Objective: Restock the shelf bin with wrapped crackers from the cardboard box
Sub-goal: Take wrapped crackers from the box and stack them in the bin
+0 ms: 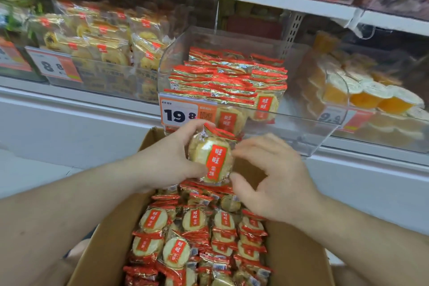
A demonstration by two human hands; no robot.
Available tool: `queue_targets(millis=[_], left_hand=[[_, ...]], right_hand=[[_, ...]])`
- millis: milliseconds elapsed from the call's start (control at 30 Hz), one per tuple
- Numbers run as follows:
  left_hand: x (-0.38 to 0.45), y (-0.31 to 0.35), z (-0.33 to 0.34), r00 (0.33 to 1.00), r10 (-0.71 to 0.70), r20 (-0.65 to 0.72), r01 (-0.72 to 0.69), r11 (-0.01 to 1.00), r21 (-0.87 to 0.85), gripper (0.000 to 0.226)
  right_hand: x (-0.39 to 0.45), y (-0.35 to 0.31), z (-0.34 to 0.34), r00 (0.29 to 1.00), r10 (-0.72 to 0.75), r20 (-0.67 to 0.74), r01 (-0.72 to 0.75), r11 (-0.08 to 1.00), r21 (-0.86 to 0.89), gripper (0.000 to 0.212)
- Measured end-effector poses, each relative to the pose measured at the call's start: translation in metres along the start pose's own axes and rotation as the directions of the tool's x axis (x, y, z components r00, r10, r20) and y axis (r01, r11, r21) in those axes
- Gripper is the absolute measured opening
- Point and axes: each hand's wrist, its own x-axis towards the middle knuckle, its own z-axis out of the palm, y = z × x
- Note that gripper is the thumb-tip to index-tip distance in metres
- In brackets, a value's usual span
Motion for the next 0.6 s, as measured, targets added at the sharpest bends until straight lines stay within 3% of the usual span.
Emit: queue_targets(millis=[67,133,233,333,400,500,567,600], left_hand=[[0.000,0.003,0.001,0.993,0.108,0.050,-0.117,0.965,0.234,0.083],[0.000,0.008,0.002,0.978,0.176,0.107,-0.204,0.906,0.371,0.090],[-0.001,0.015,0.008,0.934,0.287,0.213,-0.357,0.765,0.535,0.099],[0.001,0.017,0.012,0.906,0.349,0.241,-0.422,0.679,0.601,0.105],[0.003,0.018,0.015,0.885,0.423,0.194,-0.449,0.668,0.593,0.104],[0.006,0.024,0.014,0.794,0.606,-0.039,-0.465,0.648,0.603,0.088],[0.016,0.023,0.010,0.708,0.693,-0.138,-0.378,0.536,0.754,0.082],[0.020,0.021,0.009,0.699,0.702,-0.135,-0.307,0.466,0.830,0.081]], right_hand=[[0.012,0.005,-0.010,0.989,0.149,0.002,-0.149,0.989,-0.002,0.044],[0.019,0.009,-0.019,0.944,0.292,0.151,-0.295,0.956,-0.007,0.066],[0.023,0.011,-0.027,0.859,0.339,0.383,-0.369,0.929,0.005,0.093],[0.021,0.009,-0.028,0.815,0.358,0.456,-0.434,0.898,0.069,0.089],[0.021,0.008,-0.030,0.851,0.341,0.399,-0.418,0.900,0.121,0.070],[0.040,0.013,-0.055,0.909,0.363,0.205,-0.400,0.897,0.185,0.050],[0.062,0.023,-0.088,0.907,0.420,0.030,-0.416,0.882,0.223,0.042],[0.072,0.028,-0.105,0.904,0.427,-0.028,-0.412,0.887,0.208,0.039]])
